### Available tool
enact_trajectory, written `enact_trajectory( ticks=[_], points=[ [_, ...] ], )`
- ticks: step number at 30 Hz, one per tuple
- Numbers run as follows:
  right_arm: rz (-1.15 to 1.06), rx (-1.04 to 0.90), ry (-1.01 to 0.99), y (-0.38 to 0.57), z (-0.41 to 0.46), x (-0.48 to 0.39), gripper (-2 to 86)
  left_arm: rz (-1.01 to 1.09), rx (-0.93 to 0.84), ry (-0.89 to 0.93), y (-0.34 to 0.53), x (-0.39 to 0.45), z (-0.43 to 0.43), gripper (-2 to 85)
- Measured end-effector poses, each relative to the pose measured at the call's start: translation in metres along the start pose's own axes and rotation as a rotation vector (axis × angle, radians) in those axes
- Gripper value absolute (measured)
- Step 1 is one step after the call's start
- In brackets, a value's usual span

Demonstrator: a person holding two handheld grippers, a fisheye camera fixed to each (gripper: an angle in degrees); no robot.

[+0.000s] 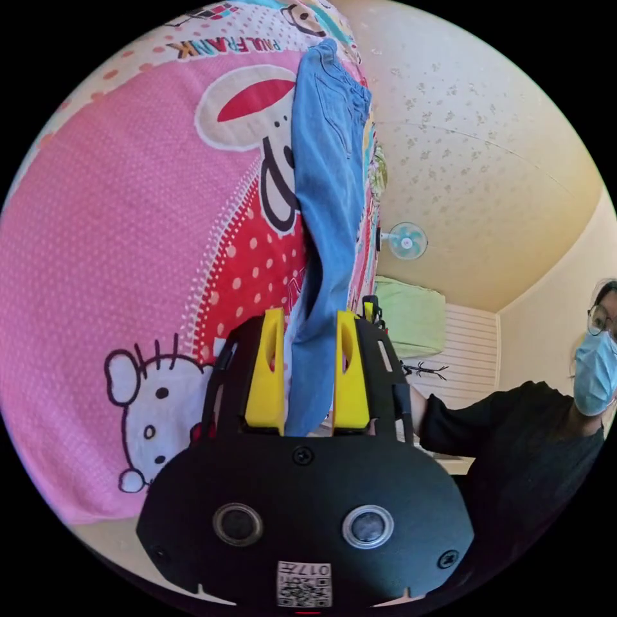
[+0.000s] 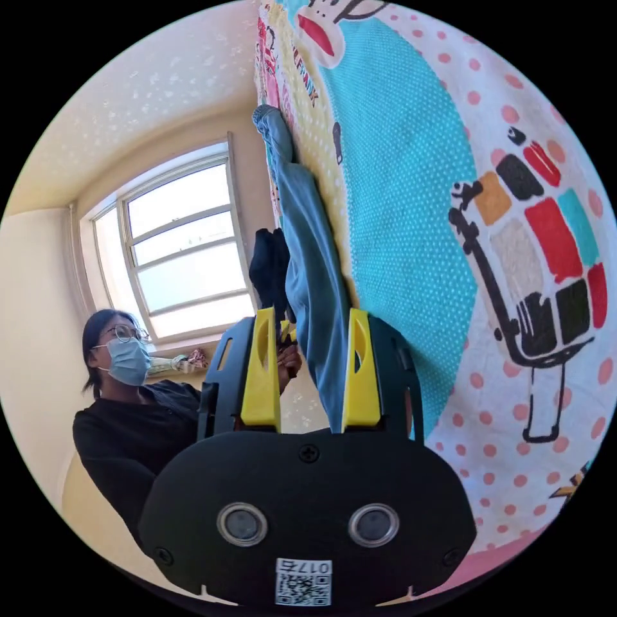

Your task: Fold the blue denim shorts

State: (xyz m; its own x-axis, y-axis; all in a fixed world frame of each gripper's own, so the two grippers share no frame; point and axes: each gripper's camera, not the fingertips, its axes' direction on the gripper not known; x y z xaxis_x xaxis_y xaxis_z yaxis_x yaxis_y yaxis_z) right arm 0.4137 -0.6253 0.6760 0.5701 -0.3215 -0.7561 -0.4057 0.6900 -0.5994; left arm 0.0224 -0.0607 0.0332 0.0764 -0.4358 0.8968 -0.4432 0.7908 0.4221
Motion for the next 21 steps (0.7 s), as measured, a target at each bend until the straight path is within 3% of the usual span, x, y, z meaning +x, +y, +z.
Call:
enact_trajectory(
  ticks=[3, 7, 12, 17, 21],
  points=[
    [-0.081, -0.125, 0.073, 0.008, 0.041, -0.004, 10.9, 0.07, -0.067, -0.03, 0.002, -0.002, 0.024, 10.9],
    [-0.141, -0.312, -0.079, 0.008, 0.11, -0.003, 9.8, 0.121, -0.207, 0.094, -0.002, -0.013, 0.061, 9.8],
    [-0.209, -0.206, -0.369, 0.025, 0.12, -0.02, 0.9, 0.179, -0.17, 0.226, 0.005, -0.005, 0.05, 1.5],
    [-0.409, -0.244, -0.388, 0.078, 0.114, -0.102, -0.6, 0.415, -0.163, 0.443, 0.059, 0.063, 0.021, 0.1],
    [-0.596, -0.301, -0.395, 0.148, 0.108, -0.196, -0.8, 0.559, -0.125, 0.502, 0.113, 0.129, 0.003, -0.2]
  ],
)
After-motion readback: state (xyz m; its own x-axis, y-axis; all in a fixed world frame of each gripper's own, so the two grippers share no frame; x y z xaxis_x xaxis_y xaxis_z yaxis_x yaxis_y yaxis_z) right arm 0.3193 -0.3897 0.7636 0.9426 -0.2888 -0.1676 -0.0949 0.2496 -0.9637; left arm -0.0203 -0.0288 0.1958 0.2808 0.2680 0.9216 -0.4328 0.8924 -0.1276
